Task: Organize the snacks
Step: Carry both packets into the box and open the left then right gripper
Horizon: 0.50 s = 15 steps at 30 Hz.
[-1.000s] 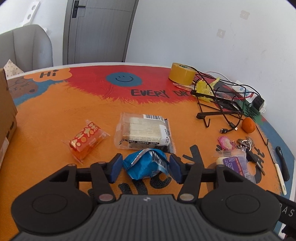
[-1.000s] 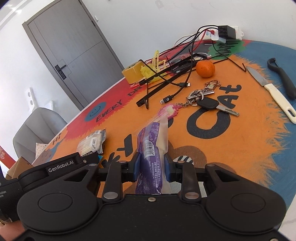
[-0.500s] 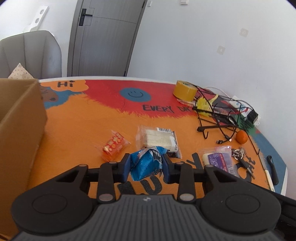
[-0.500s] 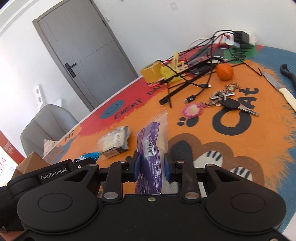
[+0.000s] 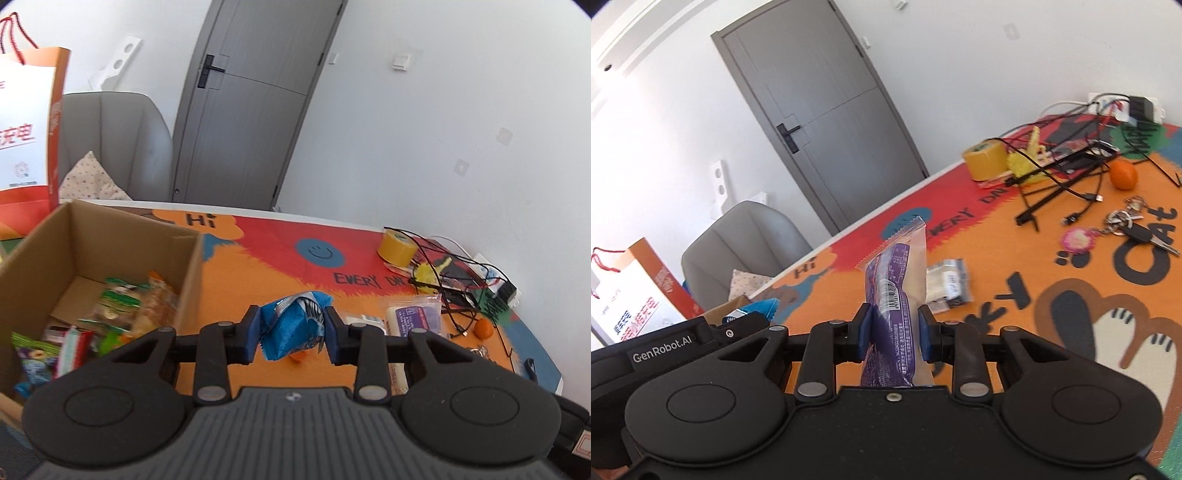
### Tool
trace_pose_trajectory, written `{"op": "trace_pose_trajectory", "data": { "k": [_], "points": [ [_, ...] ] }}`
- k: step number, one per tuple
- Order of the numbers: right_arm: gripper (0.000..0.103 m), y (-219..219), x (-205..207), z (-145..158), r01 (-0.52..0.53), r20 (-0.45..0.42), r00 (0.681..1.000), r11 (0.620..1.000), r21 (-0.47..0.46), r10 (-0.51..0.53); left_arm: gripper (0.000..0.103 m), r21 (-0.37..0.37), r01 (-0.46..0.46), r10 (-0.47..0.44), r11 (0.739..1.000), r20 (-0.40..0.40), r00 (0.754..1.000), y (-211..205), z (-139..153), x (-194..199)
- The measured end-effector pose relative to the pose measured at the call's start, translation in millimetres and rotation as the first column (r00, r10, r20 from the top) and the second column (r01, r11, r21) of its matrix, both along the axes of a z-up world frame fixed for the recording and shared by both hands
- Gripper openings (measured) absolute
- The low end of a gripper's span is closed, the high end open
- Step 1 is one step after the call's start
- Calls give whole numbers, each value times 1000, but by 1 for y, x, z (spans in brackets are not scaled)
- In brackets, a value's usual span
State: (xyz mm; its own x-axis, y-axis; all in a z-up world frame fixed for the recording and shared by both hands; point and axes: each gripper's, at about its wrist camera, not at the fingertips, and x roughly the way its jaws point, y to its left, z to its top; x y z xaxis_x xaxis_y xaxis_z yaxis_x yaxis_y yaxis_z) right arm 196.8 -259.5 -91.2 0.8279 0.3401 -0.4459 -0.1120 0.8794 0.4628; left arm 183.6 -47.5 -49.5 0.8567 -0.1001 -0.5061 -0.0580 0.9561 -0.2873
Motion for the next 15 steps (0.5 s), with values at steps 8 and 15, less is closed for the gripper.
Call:
{"op": "trace_pose_trajectory", "data": {
  "k": [8, 15],
  "points": [
    [27, 36, -7, 20, -58, 45, 997, 998, 1, 57, 34, -6, -87, 87, 996, 16, 996, 48, 13, -21],
    [27, 71, -13, 31, -111, 69, 991, 994, -5, 111, 35, 0, -140, 140, 990, -18, 990, 83, 10, -35]
  ]
}}
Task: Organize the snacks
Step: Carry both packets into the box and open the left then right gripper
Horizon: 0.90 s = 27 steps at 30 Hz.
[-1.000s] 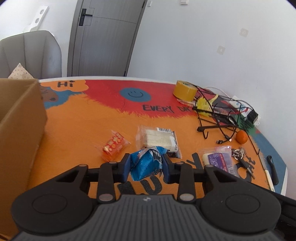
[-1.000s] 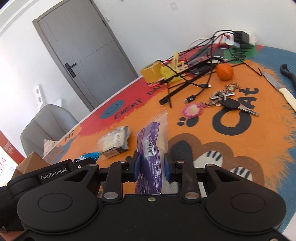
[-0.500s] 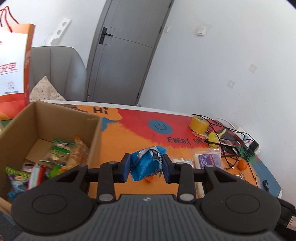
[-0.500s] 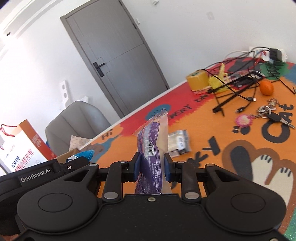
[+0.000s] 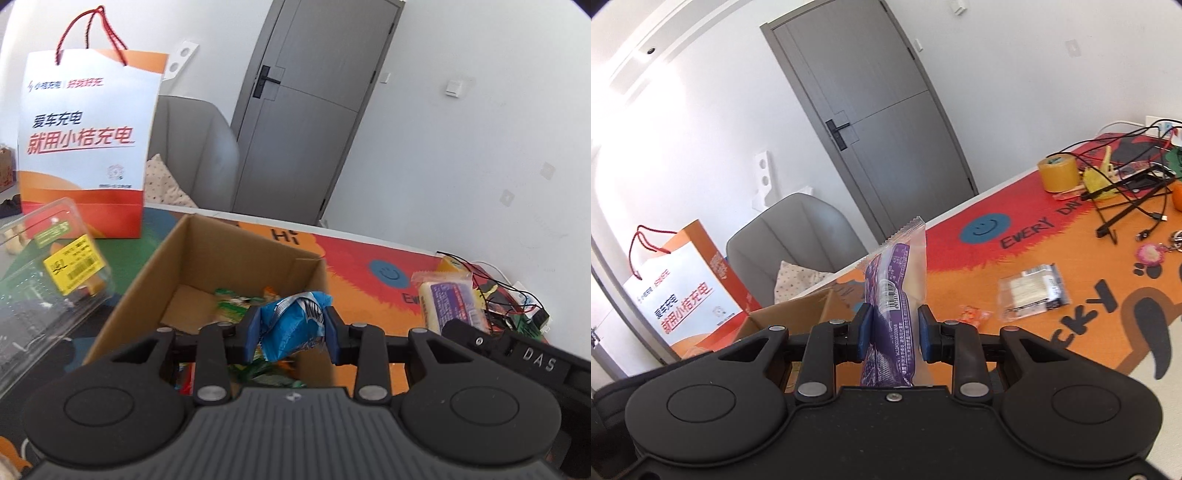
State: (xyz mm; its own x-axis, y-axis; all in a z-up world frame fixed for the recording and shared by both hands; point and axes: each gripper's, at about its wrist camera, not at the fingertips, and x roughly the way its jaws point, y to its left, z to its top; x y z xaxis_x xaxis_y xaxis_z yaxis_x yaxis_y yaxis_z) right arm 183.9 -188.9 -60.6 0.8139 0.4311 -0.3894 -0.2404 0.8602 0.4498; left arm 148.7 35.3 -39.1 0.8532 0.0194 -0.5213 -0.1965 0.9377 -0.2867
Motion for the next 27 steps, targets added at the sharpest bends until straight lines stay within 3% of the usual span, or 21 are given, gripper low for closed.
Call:
{"op": "trace_pose_trajectory", "data": {
  "k": [7, 9, 10, 27],
  "points": [
    [27, 31, -3, 7, -44, 6, 999, 999, -2, 44, 40, -2, -11, 11, 1000, -37, 999, 23, -2, -10],
    [27, 42, -3, 8, -62, 8, 998, 998, -4, 62, 51, -18, -23, 22, 1000, -38, 999, 31, -2, -13],
    [27, 47, -3, 9, -69, 9, 998, 998, -7, 69, 52, -26, -32, 31, 999, -31, 999, 35, -2, -15],
    [27, 121, 17, 9, -171, -31, 985, 985, -22, 170, 52, -49, -152, 151, 987, -12, 988, 100, 0, -32]
  ]
}}
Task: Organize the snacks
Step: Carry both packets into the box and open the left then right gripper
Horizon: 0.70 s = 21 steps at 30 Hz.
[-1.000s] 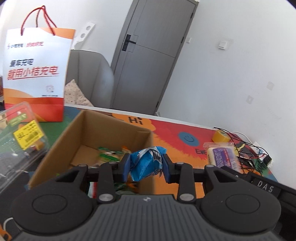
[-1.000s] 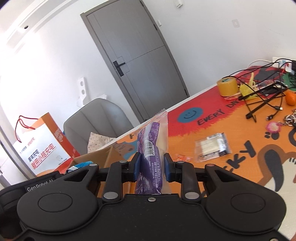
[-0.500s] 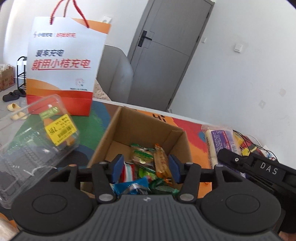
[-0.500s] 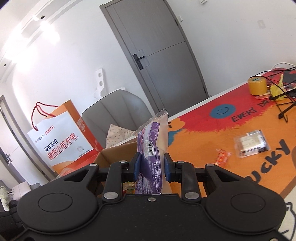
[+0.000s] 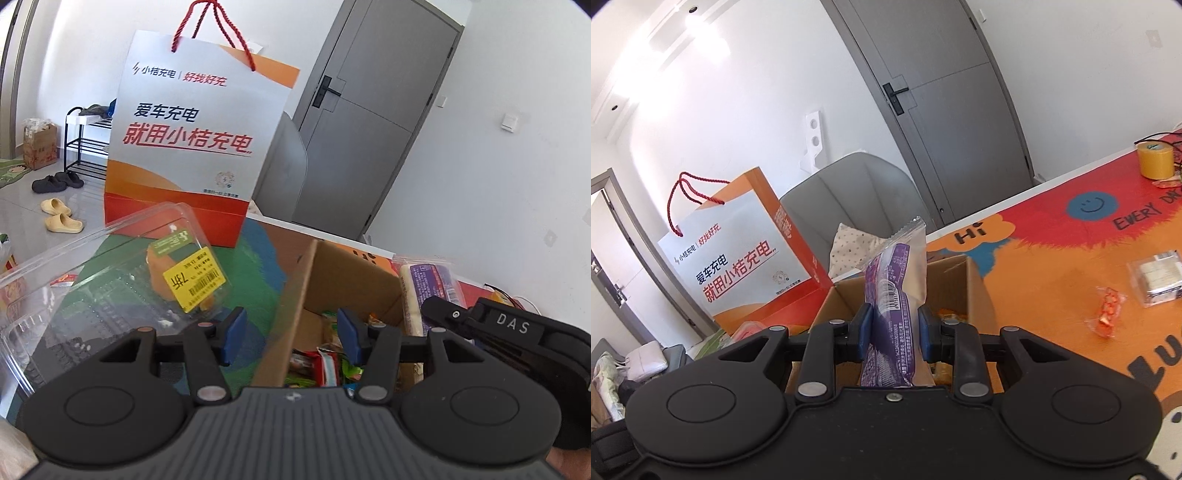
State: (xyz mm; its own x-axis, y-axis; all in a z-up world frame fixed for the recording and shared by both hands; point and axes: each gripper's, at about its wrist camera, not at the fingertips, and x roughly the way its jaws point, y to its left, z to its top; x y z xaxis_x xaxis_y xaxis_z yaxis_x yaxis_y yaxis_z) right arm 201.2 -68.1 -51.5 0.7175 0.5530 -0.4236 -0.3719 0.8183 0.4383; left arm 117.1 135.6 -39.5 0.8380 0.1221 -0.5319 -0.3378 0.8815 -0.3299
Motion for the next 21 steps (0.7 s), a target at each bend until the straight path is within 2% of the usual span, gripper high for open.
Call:
{"op": "trace_pose_trajectory", "data": {
  "k": [5, 7, 10, 12, 16, 19, 21],
  "points": [
    [27, 18, 8, -3, -14, -24, 1000, 1000, 1, 14, 53, -7, -27, 27, 1000, -10, 1000, 14, 0, 2],
    [28, 24, 14, -5, -11, -40, 999, 999, 32, 12, 53, -5, -29, 29, 1000, -12, 1000, 18, 0, 1],
    [35, 33, 17, -7, -36, -39, 999, 999, 36, 37, 59, -6, -45, 45, 999, -14, 999, 22, -1, 0],
    [40, 29, 16, -8, -36, -55, 998, 998, 48, 39, 62, -7, -49, 49, 999, -16, 999, 22, -2, 0],
    [40, 12, 10, -7, -22, -63, 998, 1000, 22, 23, 70, -24, -51, 50, 998, -9, 999, 17, -4, 0],
    [45, -3, 6, -6, 4, -59, 998, 1000, 3, -4, 74, -9, -36, 36, 999, -5, 999, 5, -2, 1],
    [53, -14, 2, -4, 18, -45, 999, 1000, -2, -18, 77, -2, -22, 22, 1000, -6, 1000, -4, -1, 4]
  ]
}}
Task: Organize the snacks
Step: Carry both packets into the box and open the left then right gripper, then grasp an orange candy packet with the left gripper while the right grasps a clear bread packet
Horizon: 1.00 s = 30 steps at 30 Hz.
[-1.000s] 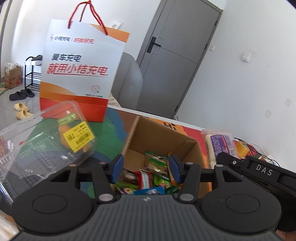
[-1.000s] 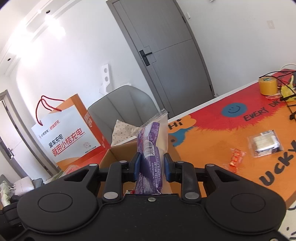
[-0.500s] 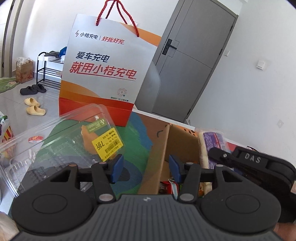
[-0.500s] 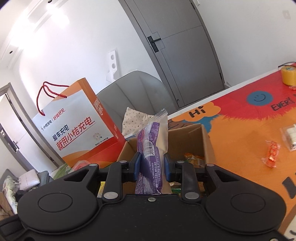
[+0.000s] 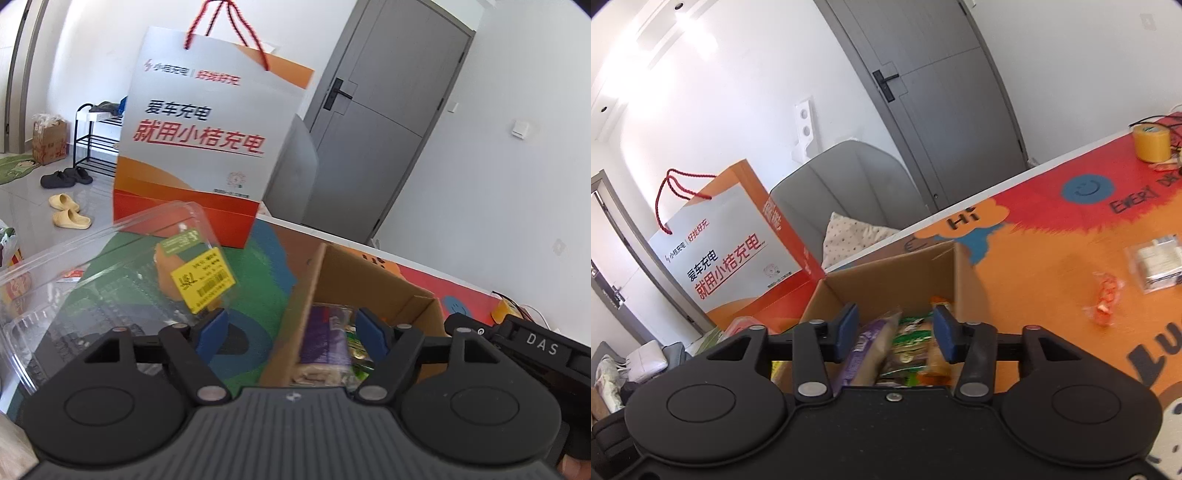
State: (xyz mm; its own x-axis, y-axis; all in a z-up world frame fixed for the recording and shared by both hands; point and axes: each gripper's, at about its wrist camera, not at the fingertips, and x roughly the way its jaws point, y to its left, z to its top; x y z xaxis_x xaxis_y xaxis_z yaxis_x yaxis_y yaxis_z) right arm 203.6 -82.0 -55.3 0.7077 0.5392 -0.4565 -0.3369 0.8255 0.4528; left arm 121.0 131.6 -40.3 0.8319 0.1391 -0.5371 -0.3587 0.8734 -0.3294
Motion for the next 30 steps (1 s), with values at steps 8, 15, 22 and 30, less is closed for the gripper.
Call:
{"op": "trace_pose_trajectory", "data": {
  "k": [8, 15, 22, 30],
  "points": [
    [72, -43, -7, 4, 45, 21, 999, 998, -42, -44, 88, 57, 44, -43, 997, -23, 999, -40, 6, 10],
    [88, -81, -9, 2, 78, 41, 996, 996, -39, -77, 92, 101, 72, -68, 992, -46, 997, -75, 7, 17],
    [89, -126, -3, -9, 128, 20, 992, 992, 0, -128, 93, 140, 106, -99, 984, -54, 994, -109, 10, 25],
    [89, -167, 0, -21, 147, 26, 989, 989, 5, -147, 93, 165, 147, -145, 975, -27, 989, -149, 12, 33]
  ]
}}
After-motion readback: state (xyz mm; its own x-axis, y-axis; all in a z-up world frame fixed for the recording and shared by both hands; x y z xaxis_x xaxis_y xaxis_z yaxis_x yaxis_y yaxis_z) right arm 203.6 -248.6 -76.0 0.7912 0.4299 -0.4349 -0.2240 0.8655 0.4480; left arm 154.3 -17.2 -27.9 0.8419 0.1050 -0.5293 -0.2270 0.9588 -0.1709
